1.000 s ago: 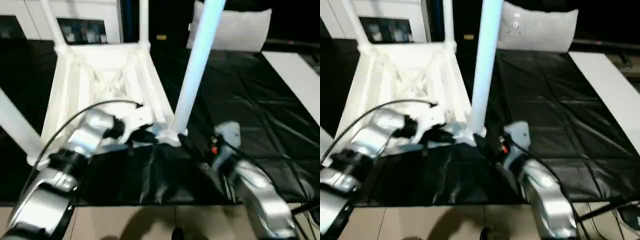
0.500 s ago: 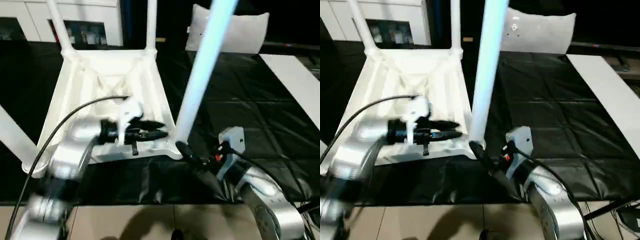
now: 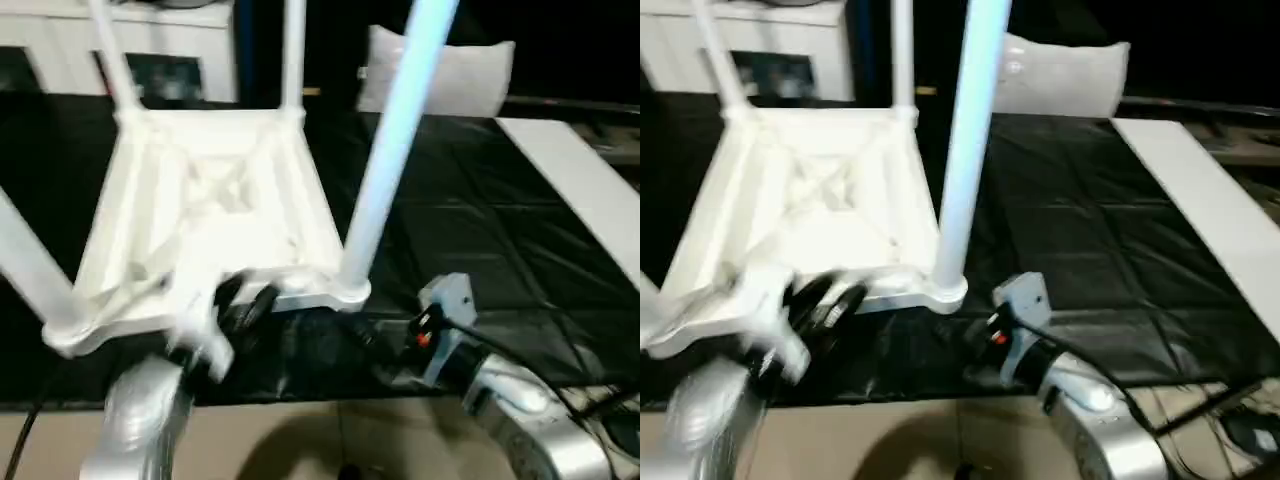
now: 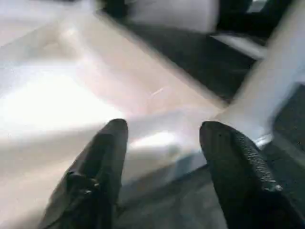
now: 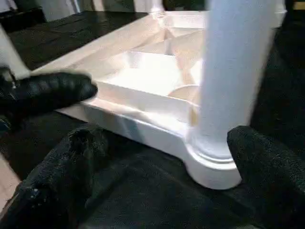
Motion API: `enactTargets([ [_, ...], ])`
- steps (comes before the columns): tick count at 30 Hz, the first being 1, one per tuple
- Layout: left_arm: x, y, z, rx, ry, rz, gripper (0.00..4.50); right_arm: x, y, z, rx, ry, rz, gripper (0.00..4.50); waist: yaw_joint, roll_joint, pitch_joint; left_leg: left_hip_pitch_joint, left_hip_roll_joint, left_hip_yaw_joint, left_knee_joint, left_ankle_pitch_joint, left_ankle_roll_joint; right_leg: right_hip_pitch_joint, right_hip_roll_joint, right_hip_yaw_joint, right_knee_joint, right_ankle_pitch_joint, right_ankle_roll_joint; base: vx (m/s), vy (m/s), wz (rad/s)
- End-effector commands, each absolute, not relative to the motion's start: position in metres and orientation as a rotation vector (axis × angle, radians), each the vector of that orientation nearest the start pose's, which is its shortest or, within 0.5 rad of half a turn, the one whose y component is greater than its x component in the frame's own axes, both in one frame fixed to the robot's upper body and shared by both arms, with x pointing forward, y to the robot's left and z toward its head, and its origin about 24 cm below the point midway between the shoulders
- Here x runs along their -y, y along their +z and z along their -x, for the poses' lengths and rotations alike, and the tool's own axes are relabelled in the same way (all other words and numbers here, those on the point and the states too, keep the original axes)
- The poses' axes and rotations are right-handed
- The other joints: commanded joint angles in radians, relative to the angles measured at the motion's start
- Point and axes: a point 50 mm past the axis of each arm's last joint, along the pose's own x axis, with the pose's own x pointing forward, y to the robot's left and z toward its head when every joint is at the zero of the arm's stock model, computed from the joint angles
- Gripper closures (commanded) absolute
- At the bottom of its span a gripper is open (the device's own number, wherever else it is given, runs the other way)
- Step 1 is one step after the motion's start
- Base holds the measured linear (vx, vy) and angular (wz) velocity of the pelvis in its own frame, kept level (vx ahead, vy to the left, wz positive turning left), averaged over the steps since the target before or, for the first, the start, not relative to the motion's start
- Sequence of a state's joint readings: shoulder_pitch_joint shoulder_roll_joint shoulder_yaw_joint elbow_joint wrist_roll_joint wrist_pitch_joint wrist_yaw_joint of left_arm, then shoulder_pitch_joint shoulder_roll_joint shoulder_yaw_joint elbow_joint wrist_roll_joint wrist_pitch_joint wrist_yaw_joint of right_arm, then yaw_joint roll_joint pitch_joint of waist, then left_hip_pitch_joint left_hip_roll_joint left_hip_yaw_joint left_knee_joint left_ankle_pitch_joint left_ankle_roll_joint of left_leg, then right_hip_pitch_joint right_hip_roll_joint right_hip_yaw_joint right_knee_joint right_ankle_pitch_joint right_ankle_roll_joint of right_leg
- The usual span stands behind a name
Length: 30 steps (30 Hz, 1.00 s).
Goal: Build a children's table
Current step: Rotate leg to tighten
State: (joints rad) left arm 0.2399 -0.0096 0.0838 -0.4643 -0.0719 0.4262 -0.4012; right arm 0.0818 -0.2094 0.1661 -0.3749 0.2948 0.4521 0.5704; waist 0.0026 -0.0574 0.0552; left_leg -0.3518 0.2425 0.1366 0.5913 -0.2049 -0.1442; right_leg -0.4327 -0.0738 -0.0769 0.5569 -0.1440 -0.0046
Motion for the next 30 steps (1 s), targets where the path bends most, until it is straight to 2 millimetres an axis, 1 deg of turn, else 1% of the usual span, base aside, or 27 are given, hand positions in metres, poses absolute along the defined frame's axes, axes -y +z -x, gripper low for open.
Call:
enactTargets([
  [1,-0.165,0.067,-0.198,-0.145,-0.189,0.052,1.52,0.11,0.064,-0.217,-0.178,0.815,-0.12,0.0,-0.004,0.02,-0.043,-0.006,-0.03,0.019,-0.077,-0.437,0.057,0.044,-0.006,-0.008,-0.108,-0.61,0.051,0.0,0.0,0.0],
  [2,-0.165,0.067,-0.196,-0.151,-0.17,0.052,1.42,0.11,0.063,-0.219,-0.176,0.809,-0.121,0.0,-0.007,0.018,-0.04,-0.006,-0.03,0.018,-0.077,-0.448,0.059,0.044,-0.005,-0.01,-0.113,-0.616,0.054,0.0,0.0,0.0],
  [4,-0.167,0.067,-0.193,-0.15,-0.144,0.053,1.37,0.11,0.062,-0.223,-0.177,0.792,-0.128,0.0,-0.009,0.024,-0.033,0.011,-0.027,0.016,-0.077,-0.501,0.067,0.041,-0.005,-0.03,-0.134,-0.643,0.054,0.0,0.0,0.0],
  [5,-0.167,0.069,-0.193,-0.145,-0.143,0.051,1.3,0.11,0.062,-0.223,-0.18,0.785,-0.131,0.0,-0.016,0.027,-0.033,0.016,-0.023,0.009,-0.079,-0.521,0.068,0.053,-0.009,-0.043,-0.138,-0.61,0.046,0.0,0.0,0.0],
  [6,-0.167,0.069,-0.193,-0.14,-0.139,0.047,1.16,0.11,0.062,-0.224,-0.183,0.78,-0.132,0.0,-0.015,0.038,-0.025,0.017,-0.008,-0.002,-0.099,-0.574,0.069,0.068,-0.008,-0.051,-0.135,-0.563,0.03,0.0,0.0,0.0],
  [7,-0.167,0.069,-0.193,-0.134,-0.143,0.044,1.03,0.109,0.061,-0.222,-0.189,0.79,-0.133,0.0,-0.015,0.043,-0.02,0.017,0.006,-0.01,-0.117,-0.628,0.069,0.083,-0.01,-0.053,-0.119,-0.506,0.015,0.0,0.0,0.0],
  [8,-0.167,0.07,-0.193,-0.122,-0.142,0.029,0.97,0.108,0.06,-0.221,-0.192,0.798,-0.131,0.0,-0.015,0.045,-0.011,0.016,0.015,-0.012,-0.132,-0.68,0.068,0.088,-0.006,-0.058,-0.111,-0.497,0.012,0.0,0.0,0.0],
  [9,-0.168,0.071,-0.194,-0.111,-0.14,0.02,0.97,0.107,0.058,-0.219,-0.206,0.797,-0.138,0.0,0.003,0.041,-0.001,-0.043,0.023,-0.033,-0.176,-0.77,0.069,0.143,-0.019,-0.066,-0.03,-0.475,0.004,0.0,0.0,0.0],
  [10,-0.167,0.071,-0.195,-0.112,-0.141,0.02,0.93,0.105,0.057,-0.218,-0.212,0.806,-0.136,0.0,0.029,0.062,-0.005,-0.064,0.035,-0.03,-0.199,-0.803,0.055,0.163,-0.023,-0.035,0.052,-0.403,-0.022,-0.046,-0.065,0.28],
  [11,-0.167,0.071,-0.195,-0.115,-0.143,0.01,0.84,0.103,0.055,-0.216,-0.216,0.817,-0.121,0.0,0.059,0.058,0.005,-0.116,0.0,-0.025,-0.22,-0.81,0.064,0.176,-0.019,-0.004,0.136,-0.379,-0.035,-0.01,-0.091,0.66],
  [12,-0.166,0.071,-0.195,-0.112,-0.148,0.016,0.67,0.103,0.054,-0.216,-0.214,0.816,-0.119,0.0,0.052,-0.012,0.001,-0.005,-0.079,-0.006,-0.061,-0.549,0.082,0.046,-0.061,0.004,-0.061,-0.884,0.053,0.08,-0.123,1.03],
  [13,-0.165,0.071,-0.195,-0.112,-0.15,0.019,0.67,0.103,0.054,-0.217,-0.213,0.813,-0.121,0.0,0.021,-0.017,0.018,0.109,-0.155,-0.009,0.196,-0.189,0.059,-0.129,-0.124,-0.06,-0.212,-1.318,0.07,0.093,-0.083,0.79],
  [14,-0.165,0.072,-0.194,-0.111,-0.152,0.021,0.59,0.103,0.053,-0.217,-0.212,0.81,-0.123,0.0,0.005,-0.023,0.006,0.058,-0.136,-0.031,0.189,-0.147,0.071,-0.049,-0.177,-0.047,-0.193,-1.292,0.037,0.119,0.021,0.64],
  [15,-0.164,0.073,-0.192,-0.107,-0.157,0.02,0.53,0.104,0.054,-0.217,-0.199,0.807,-0.121,0.0,0.027,-0.01,-0.015,0.039,-0.078,-0.055,0.108,-0.213,0.086,0.061,-0.219,-0.046,-0.127,-1.063,-0.034,0.029,0.054,0.26],
  [16,-0.164,0.072,-0.192,-0.109,-0.159,0.016,0.47,0.104,0.054,-0.217,-0.198,0.805,-0.122,0.0,0.043,0.005,-0.035,0.022,-0.058,-0.061,0.044,-0.208,0.104,0.098,-0.174,-0.061,-0.073,-0.842,-0.074,0.042,0.026,0.57],
  [17,-0.163,0.071,-0.189,-0.116,-0.166,0.004,0.37,0.105,0.053,-0.218,-0.198,0.798,-0.124,0.0,0.023,0.036,-0.02,0.043,-0.02,-0.062,-0.018,-0.385,0.061,0.066,-0.083,-0.046,-0.052,-0.583,-0.051,-0.009,-0.039,0.37],
  [18,-0.163,0.07,-0.188,-0.12,-0.172,-0.007,0.24,0.106,0.053,-0.218,-0.198,0.797,-0.126,0.0,0.017,0.052,-0.006,0.025,0.006,-0.067,-0.065,-0.541,0.029,0.085,-0.064,-0.035,-0.039,-0.416,-0.064,-0.011,-0.036,0.42],
  [19,-0.163,0.069,-0.188,-0.122,-0.178,-0.014,0.24,0.106,0.053,-0.218,-0.198,0.795,-0.126,0.0,0.013,0.037,-0.002,0.022,0.008,-0.065,-0.083,-0.614,0.031,0.096,-0.061,-0.027,-0.04,-0.367,-0.062,0.0,0.0,0.0],
  [20,-0.163,0.068,-0.187,-0.127,-0.177,-0.019,0.16,0.107,0.054,-0.218,-0.195,0.793,-0.121,0.0,0.016,0.044,0.002,0.031,0.005,-0.061,-0.086,-0.647,0.031,0.092,-0.061,-0.023,-0.046,-0.383,-0.065,0.0,0.0,0.0],
  [21,-0.163,0.067,-0.187,-0.13,-0.176,-0.023,0.11,0.107,0.054,-0.218,-0.192,0.792,-0.117,0.0,0.012,0.041,0.003,0.033,-0.004,-0.059,-0.086,-0.658,0.031,0.095,-0.07,-0.021,-0.057,-0.447,-0.054,0.0,0.0,0.0],
  [22,-0.163,0.066,-0.185,-0.136,-0.178,-0.025,0.11,0.109,0.055,-0.22,-0.18,0.781,-0.109,0.0,0.009,0.03,0.004,0.028,-0.007,-0.057,-0.085,-0.648,0.032,0.098,-0.075,-0.02,-0.064,-0.486,-0.043,0.0,0.0,0.0],
  [23,-0.165,0.065,-0.184,-0.14,-0.176,-0.027,0.11,0.11,0.055,-0.221,-0.175,0.771,-0.106,0.0,0.009,0.027,0.002,0.02,-0.011,-0.059,-0.083,-0.615,0.033,0.106,-0.085,-0.02,-0.07,-0.551,-0.021,0.0,0.0,0.0],
  [24,-0.173,0.063,-0.183,-0.151,-0.113,-0.017,0.05,0.111,0.055,-0.222,-0.167,0.765,-0.089,0.0,0.008,0.023,-0.001,0.021,-0.016,-0.056,-0.079,-0.576,0.035,0.104,-0.091,-0.016,-0.079,-0.591,-0.008,0.0,0.0,0.0],
  [25,-0.173,0.063,-0.183,-0.151,-0.11,-0.016,0.05,0.111,0.055,-0.222,-0.167,0.765,-0.089,0.0,0.006,0.022,-0.005,0.022,-0.019,-0.053,-0.074,-0.53,0.037,0.102,-0.095,-0.014,-0.081,-0.602,-0.005,0.0,0.0,0.0],
  [27,-0.187,0.063,-0.181,-0.16,0.012,-0.023,0.05,0.112,0.056,-0.225,-0.151,0.762,-0.066,0.0,0.002,0.019,-0.008,0.019,-0.02,-0.049,-0.073,-0.473,0.045,0.099,-0.094,-0.009,-0.079,-0.577,-0.015,0.0,0.0,0.0],
  [29,-0.195,0.064,-0.18,-0.16,0.078,-0.024,0.05,0.111,0.057,-0.227,-0.142,0.78,-0.07,0.0,0.002,0.017,-0.015,0.01,-0.021,-0.048,-0.073,-0.411,0.049,0.105,-0.091,-0.006,-0.07,-0.525,-0.028,0.0,0.0,0.0],
  [30,-0.195,0.065,-0.18,-0.161,0.082,-0.025,0.05,0.111,0.057,-0.227,-0.141,0.782,-0.071,0.0,0.002,0.017,-0.021,0.002,-0.018,-0.049,-0.074,-0.36,0.052,0.109,-0.089,-0.002,-0.058,-0.453,-0.047,0.0,0.0,0.0],
])
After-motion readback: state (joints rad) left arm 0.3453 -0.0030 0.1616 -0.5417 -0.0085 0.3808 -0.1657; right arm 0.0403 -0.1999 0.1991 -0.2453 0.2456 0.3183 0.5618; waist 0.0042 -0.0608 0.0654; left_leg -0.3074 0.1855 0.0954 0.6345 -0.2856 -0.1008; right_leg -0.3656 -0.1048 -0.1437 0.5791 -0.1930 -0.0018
